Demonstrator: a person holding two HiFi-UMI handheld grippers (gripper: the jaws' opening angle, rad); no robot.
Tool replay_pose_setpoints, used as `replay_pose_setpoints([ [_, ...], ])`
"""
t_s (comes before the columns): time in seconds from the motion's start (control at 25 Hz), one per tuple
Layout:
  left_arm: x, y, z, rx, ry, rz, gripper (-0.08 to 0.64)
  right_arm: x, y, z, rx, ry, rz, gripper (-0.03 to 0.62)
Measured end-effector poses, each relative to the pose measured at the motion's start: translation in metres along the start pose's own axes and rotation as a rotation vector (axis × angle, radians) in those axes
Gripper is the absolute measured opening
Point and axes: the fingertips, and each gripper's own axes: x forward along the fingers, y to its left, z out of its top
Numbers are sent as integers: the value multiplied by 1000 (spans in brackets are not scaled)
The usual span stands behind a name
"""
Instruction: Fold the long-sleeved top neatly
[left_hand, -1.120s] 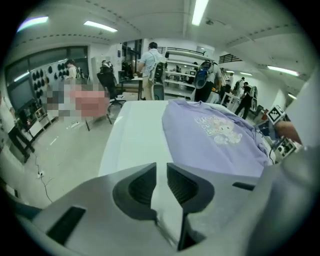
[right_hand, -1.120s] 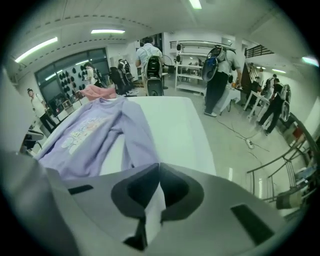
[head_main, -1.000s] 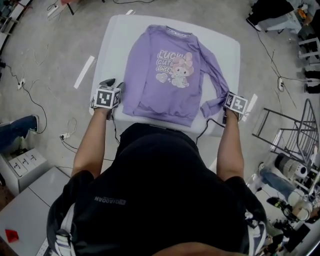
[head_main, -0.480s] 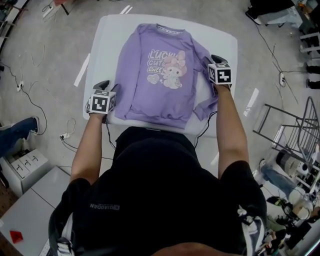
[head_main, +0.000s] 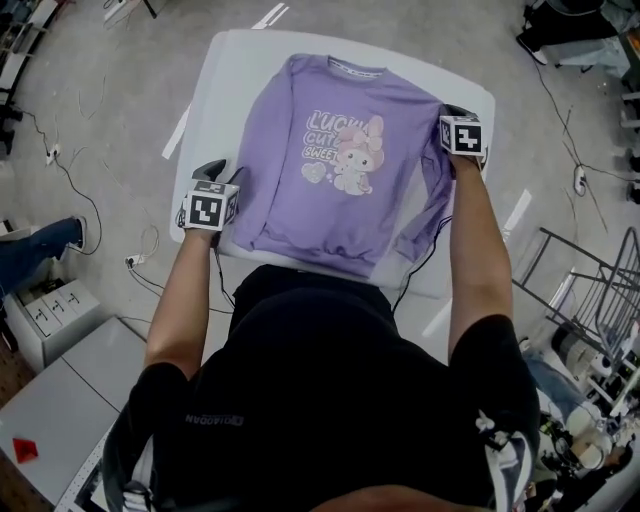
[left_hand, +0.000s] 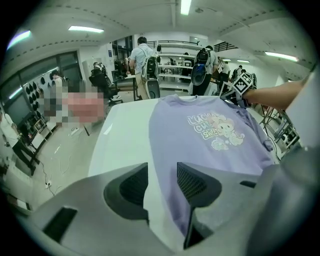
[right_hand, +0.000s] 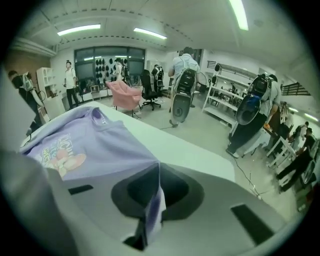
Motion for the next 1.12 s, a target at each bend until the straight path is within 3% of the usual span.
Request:
replay_pose_setpoints([
  [0.28, 5, 20, 29, 20, -24, 34, 181, 32, -15, -6, -50, 90, -73, 47],
  [0.4, 15, 28, 61, 55, -46, 35, 181, 16, -16, 0, 1, 56, -65, 143],
  [0.52, 29, 34, 96, 85, -73, 23, 181, -20, -7, 8, 30, -17, -69, 124],
  [0.88, 99, -2, 178, 98, -91, -68, 181, -100, 121, -24, 167, -103, 111, 55],
  [1.04, 123, -9, 178, 45, -39, -37, 183, -118, 172, -38, 189, -101, 170, 49],
  [1.12, 130, -1, 173, 73, -11, 9, 177, -126, 189, -40, 164, -107, 188, 43],
])
